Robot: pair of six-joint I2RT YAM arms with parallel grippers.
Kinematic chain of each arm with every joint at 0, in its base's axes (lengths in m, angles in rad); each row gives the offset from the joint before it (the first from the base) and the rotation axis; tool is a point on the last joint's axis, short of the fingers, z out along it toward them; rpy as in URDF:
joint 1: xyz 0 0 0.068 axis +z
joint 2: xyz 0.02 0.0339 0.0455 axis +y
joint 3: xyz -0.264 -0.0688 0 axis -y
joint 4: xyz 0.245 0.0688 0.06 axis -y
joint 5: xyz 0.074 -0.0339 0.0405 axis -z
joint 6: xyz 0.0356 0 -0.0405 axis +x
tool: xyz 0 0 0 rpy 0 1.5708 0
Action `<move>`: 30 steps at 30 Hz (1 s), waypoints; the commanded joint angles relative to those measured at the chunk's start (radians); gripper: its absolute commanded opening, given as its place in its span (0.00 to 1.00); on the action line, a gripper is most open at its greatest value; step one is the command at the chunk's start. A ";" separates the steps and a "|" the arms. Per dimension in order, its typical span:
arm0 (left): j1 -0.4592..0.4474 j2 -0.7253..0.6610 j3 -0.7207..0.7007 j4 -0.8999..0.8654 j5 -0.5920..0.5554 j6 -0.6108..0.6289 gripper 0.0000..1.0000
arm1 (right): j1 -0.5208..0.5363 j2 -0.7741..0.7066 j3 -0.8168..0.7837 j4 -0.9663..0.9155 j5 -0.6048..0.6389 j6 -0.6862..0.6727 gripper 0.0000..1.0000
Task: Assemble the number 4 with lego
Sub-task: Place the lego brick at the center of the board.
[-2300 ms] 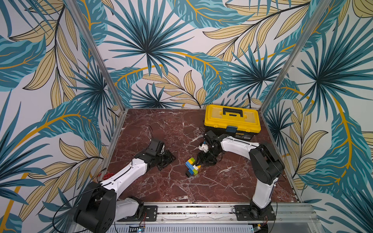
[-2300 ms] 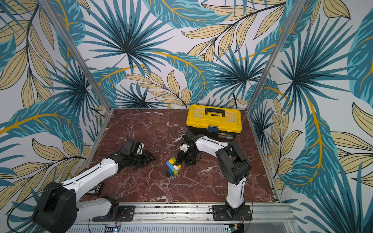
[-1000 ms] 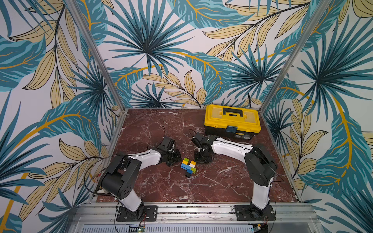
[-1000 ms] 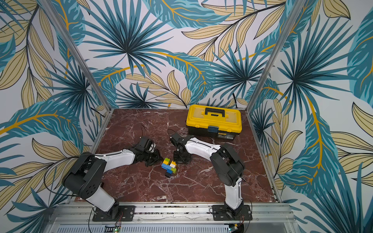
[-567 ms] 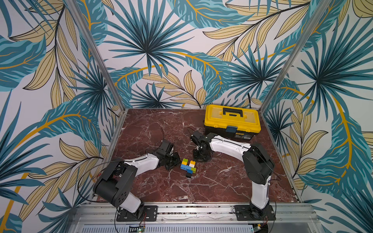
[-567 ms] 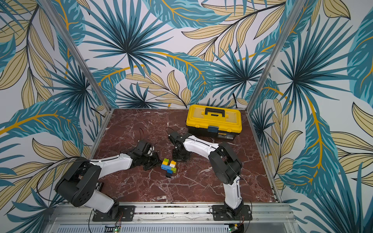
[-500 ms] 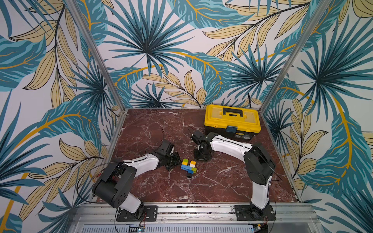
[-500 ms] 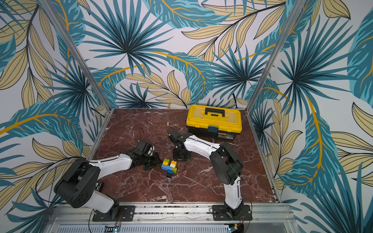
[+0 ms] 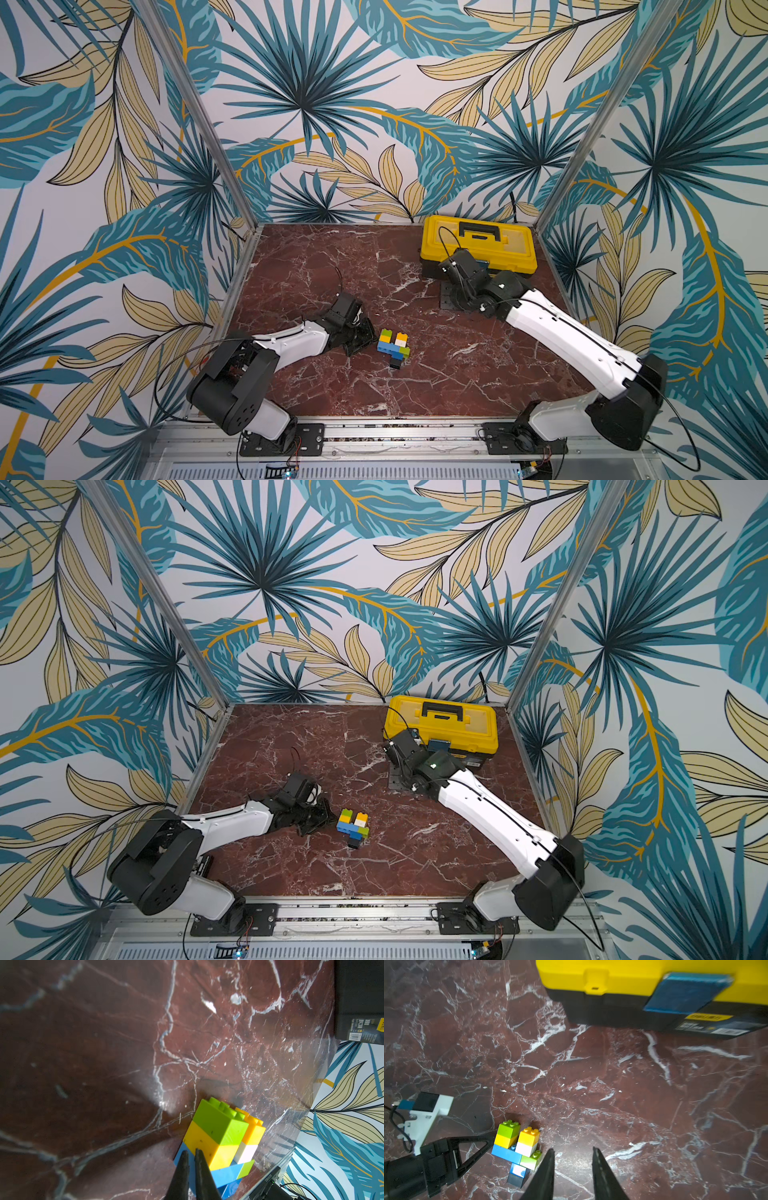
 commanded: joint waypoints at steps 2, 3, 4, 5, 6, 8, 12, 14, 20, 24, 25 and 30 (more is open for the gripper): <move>-0.020 -0.030 -0.035 0.007 -0.009 -0.029 0.11 | -0.008 -0.066 -0.058 0.003 0.097 -0.024 0.34; -0.026 -0.030 -0.033 0.007 -0.014 -0.030 0.11 | -0.009 -0.080 -0.065 0.007 0.095 -0.025 0.34; -0.030 -0.030 -0.032 0.008 -0.016 -0.031 0.11 | -0.009 -0.089 -0.068 0.005 0.098 -0.026 0.34; -0.032 -0.027 -0.028 0.008 -0.016 -0.031 0.11 | -0.009 -0.095 -0.072 0.004 0.102 -0.023 0.34; -0.035 -0.022 -0.024 0.009 -0.014 -0.031 0.11 | -0.009 -0.103 -0.077 0.006 0.106 -0.020 0.34; -0.041 -0.014 -0.016 0.011 -0.013 -0.033 0.11 | -0.010 -0.121 -0.086 0.011 0.114 -0.020 0.34; -0.051 -0.006 -0.007 0.010 -0.013 -0.036 0.11 | -0.010 -0.145 -0.093 0.012 0.124 -0.021 0.34; -0.053 -0.008 -0.007 0.001 -0.016 -0.033 0.11 | -0.010 -0.151 -0.095 0.011 0.139 -0.021 0.35; -0.036 -0.135 0.088 -0.284 -0.188 0.081 0.24 | -0.009 -0.237 -0.126 0.021 0.312 -0.001 0.41; 0.039 -0.271 0.272 -0.497 -0.359 0.219 0.46 | -0.010 -0.316 -0.196 0.114 0.392 -0.100 0.71; 0.062 -0.292 0.311 -0.523 -0.410 0.245 0.52 | -0.009 -0.323 -0.211 0.138 0.401 -0.135 0.82; 0.147 -0.376 0.392 -0.435 -0.739 0.396 0.66 | -0.011 -0.340 -0.393 0.329 0.560 -0.264 0.94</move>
